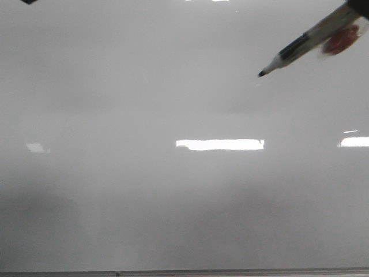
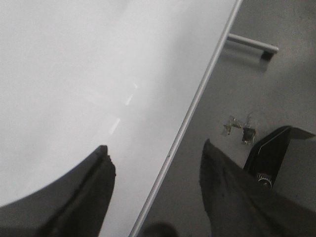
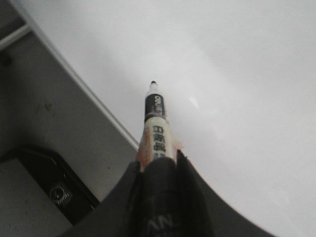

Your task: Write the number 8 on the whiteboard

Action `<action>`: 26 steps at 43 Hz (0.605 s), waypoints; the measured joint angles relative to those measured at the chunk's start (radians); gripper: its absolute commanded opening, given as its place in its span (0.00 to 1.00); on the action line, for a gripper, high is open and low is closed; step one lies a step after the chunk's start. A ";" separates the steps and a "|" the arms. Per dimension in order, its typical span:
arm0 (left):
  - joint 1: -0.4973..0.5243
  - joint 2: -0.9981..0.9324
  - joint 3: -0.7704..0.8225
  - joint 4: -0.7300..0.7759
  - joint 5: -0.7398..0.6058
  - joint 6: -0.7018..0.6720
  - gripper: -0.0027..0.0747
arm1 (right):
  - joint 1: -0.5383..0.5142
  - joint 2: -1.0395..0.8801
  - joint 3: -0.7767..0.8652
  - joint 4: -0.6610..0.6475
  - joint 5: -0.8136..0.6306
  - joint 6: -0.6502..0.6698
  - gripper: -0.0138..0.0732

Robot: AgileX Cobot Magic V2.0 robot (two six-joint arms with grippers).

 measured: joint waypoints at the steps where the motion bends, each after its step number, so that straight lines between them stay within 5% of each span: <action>1: 0.021 -0.018 0.017 -0.012 -0.007 -0.002 0.54 | -0.021 -0.013 0.012 0.010 -0.013 0.021 0.08; 10: 0.174 -0.117 0.130 -0.107 -0.079 -0.005 0.53 | -0.119 -0.100 0.169 0.168 -0.155 0.048 0.08; 26: 0.182 -0.122 0.148 -0.122 -0.102 -0.005 0.53 | -0.119 -0.060 0.198 0.185 -0.378 0.024 0.08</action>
